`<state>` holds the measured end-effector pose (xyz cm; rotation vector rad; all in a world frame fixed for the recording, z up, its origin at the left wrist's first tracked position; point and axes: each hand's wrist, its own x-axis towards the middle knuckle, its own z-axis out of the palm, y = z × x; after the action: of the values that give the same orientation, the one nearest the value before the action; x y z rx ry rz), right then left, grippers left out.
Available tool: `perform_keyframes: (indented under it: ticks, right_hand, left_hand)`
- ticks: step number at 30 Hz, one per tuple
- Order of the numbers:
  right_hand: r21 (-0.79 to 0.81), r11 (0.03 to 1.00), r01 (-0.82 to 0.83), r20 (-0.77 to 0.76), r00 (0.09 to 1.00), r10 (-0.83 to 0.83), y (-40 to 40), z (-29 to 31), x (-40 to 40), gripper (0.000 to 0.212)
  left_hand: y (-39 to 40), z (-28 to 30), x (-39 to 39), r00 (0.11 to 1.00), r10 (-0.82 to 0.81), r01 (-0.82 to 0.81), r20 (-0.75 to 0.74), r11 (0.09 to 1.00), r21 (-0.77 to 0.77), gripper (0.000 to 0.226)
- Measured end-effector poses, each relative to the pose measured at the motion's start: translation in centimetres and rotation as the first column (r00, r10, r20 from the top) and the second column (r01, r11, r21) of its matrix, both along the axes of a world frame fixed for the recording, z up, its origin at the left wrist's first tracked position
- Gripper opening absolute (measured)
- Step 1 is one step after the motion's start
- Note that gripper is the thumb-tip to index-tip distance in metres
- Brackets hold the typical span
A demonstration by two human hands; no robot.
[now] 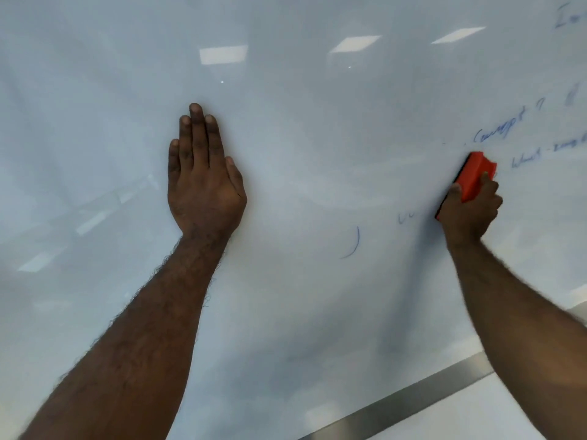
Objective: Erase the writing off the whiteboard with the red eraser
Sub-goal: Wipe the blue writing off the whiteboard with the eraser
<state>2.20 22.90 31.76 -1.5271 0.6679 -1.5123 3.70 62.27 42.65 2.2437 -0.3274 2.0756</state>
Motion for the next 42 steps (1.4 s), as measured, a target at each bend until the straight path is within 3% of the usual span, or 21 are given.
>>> perform_keyframes:
  ticks: [1, 3, 5, 8, 10, 12, 14, 16, 18, 20, 22, 24, 26, 27, 29, 33, 35, 37, 39, 40, 42]
  right_hand:
    - [0.118, 0.993, 0.015, -0.027, 1.0, -0.012, 1.3, 0.2, 0.1, 0.06]
    - [0.099, 0.993, 0.065, -0.026, 0.998, -0.062, 5.6, -0.4, 0.0, 0.057]
    - [-0.129, 0.99, 0.061, 0.041, 0.998, -0.056, 10.4, -1.4, -0.5, 0.054]
    - [-0.462, 0.886, -0.034, -0.007, 0.999, 0.034, 15.3, -4.0, -1.1, 0.051]
    - [-0.695, 0.706, -0.139, -0.092, 0.99, 0.104, 17.8, -6.5, -1.7, 0.049]
    - [-0.903, 0.379, -0.201, -0.163, 0.978, 0.13, 18.5, -9.6, -2.3, 0.045]
    - [-0.973, 0.095, -0.21, -0.199, 0.973, 0.118, 17.0, -11.2, -2.4, 0.041]
    - [-0.986, -0.023, -0.167, -0.168, 0.982, 0.082, 13.6, -10.7, -1.8, 0.039]
    - [-0.992, 0.061, -0.115, -0.111, 0.992, 0.059, 9.7, -8.3, -1.2, 0.037]
    - [-0.943, 0.323, -0.084, -0.077, 0.996, 0.034, 4.8, -5.9, -0.8, 0.031]
    - [-0.79, 0.613, -0.022, -0.048, 0.999, -0.026, -0.4, -4.7, -0.7, 0.036]
    - [-0.476, 0.879, 0.01, -0.063, 0.997, -0.046, -4.8, -4.9, -0.7, 0.05]
    - [-0.063, 0.998, -0.017, -0.085, 0.996, 0.011, -6.7, -4.4, -0.6, 0.056]
    - [0.082, 0.996, -0.031, -0.088, 0.995, 0.038, -6.9, -3.4, -0.5, 0.056]
    - [0.16, 0.986, -0.052, -0.051, 0.997, 0.06, -5.6, -1.0, -0.2, 0.055]
    - [-0.296, 0.954, -0.04, 0.086, 0.994, 0.068, 1.3, 2.3, -0.5, 0.055]
    - [-0.568, 0.822, -0.046, 0.044, 0.995, 0.086, 4.3, 2.3, -0.7, 0.054]
    - [-0.794, 0.603, -0.073, -0.024, 0.996, 0.09, 4.7, 2.3, -0.8, 0.052]
    - [-0.89, 0.454, -0.051, -0.043, 0.999, 0.028, 1.8, 2.8, -0.6, 0.05]
    - [-0.874, 0.485, -0.026, -0.03, 1.0, -0.001, 0.0, 2.9, -0.3, 0.05]
    - [-0.712, 0.701, 0.027, -0.006, 0.999, -0.045, -4.2, 2.3, 0.1, 0.054]
  left_hand:
    - [0.0, 0.1, 0.0, 1.0, 0.007, -0.007, 0.002, 1.0, -0.006, 0.055]
    - [-0.2, 0.0, -0.1, 1.0, 0.012, -0.012, 0.003, 1.0, -0.024, 0.055]
    - [-0.6, -0.1, -0.1, 1.0, 0.016, -0.016, 0.006, 0.999, -0.038, 0.055]
    - [-1.4, 0.0, -0.1, 1.0, 0.006, -0.006, 0.001, 0.997, -0.082, 0.056]
    - [-2.0, 0.1, -0.1, 1.0, 0.011, -0.009, 0.01, 0.991, -0.131, 0.056]
    - [-2.9, 0.0, -0.1, 1.0, 0.012, -0.009, 0.016, 0.986, -0.168, 0.056]
    - [-3.3, 0.0, -0.1, 1.0, 0.012, -0.009, 0.017, 0.984, -0.179, 0.056]
    - [-3.7, -0.2, 0.1, 1.0, 0.011, -0.008, 0.018, 0.986, -0.168, 0.056]
    - [-4.1, -0.3, 0.1, 1.0, 0.002, -0.001, 0.01, 0.989, -0.147, 0.056]
    - [-4.8, -0.6, -0.1, 1.0, -0.005, 0.005, -0.003, 0.994, -0.111, 0.056]
    - [-5.7, -1.0, -0.2, 1.0, -0.005, 0.003, -0.019, 0.996, -0.091, 0.056]
    - [-7.0, -1.1, -0.2, 1.0, -0.007, 0.004, -0.029, 0.996, -0.094, 0.055]
    - [-8.4, -1.1, -0.2, 0.999, -0.021, 0.017, -0.046, 0.997, -0.079, 0.055]
    - [-9.5, -0.9, -0.2, 0.999, -0.028, 0.025, -0.046, 0.998, -0.062, 0.055]
    - [-11.1, -0.6, 0.0, 0.997, -0.042, 0.04, -0.059, 0.999, -0.028, 0.055]
    - [-15.0, 0.8, 0.3, 0.995, -0.076, 0.077, -0.072, 0.997, 0.014, 0.056]
    - [-17.0, 1.9, 0.4, 0.993, -0.092, 0.095, -0.076, 0.995, 0.035, 0.056]
    - [-18.5, 2.9, 0.5, 0.991, -0.104, 0.108, -0.087, 0.993, 0.042, 0.056]
    - [-19.8, 3.5, 0.6, 0.989, -0.116, 0.119, -0.096, 0.992, 0.031, 0.056]
    - [-20.2, 3.7, 0.7, 0.988, -0.12, 0.122, -0.093, 0.992, 0.02, 0.056]
    - [-20.9, 3.8, 1.0, 0.988, -0.124, 0.125, -0.088, 0.992, 0.004, 0.056]
